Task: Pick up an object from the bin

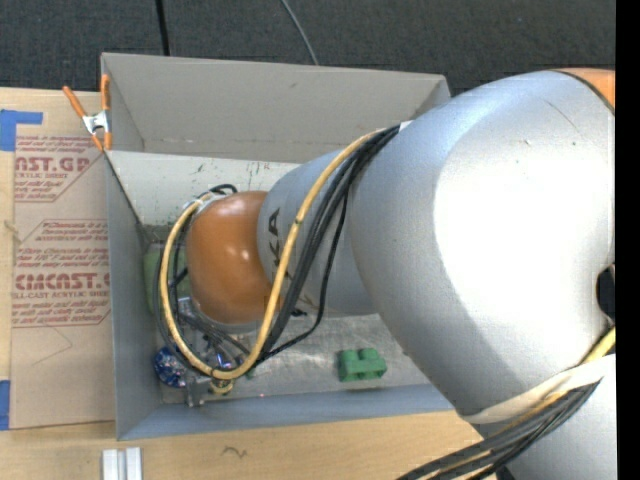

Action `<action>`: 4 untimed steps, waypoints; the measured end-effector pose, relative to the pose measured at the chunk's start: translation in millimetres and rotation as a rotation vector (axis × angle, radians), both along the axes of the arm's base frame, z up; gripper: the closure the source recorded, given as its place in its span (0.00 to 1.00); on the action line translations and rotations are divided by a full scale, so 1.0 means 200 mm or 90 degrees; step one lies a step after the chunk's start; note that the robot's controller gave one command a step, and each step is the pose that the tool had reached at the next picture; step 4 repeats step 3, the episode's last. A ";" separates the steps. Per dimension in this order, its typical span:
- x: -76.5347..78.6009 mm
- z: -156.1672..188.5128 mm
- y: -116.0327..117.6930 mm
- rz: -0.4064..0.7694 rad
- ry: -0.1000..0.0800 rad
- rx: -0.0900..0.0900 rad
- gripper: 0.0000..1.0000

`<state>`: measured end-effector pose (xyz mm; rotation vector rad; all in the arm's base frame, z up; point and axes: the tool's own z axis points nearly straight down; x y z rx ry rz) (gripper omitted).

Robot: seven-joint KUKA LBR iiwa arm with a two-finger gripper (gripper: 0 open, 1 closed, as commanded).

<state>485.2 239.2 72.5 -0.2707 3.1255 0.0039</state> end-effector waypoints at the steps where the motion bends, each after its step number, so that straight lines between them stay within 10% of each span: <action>1: -0.01 0.00 0.00 0.000 0.003 -0.001 1.00; 4: 0.00 0.19 0.01 0.001 0.003 -0.001 1.00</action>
Offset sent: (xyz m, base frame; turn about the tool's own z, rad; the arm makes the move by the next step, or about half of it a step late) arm 0.0000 0.0000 0.0000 0.0000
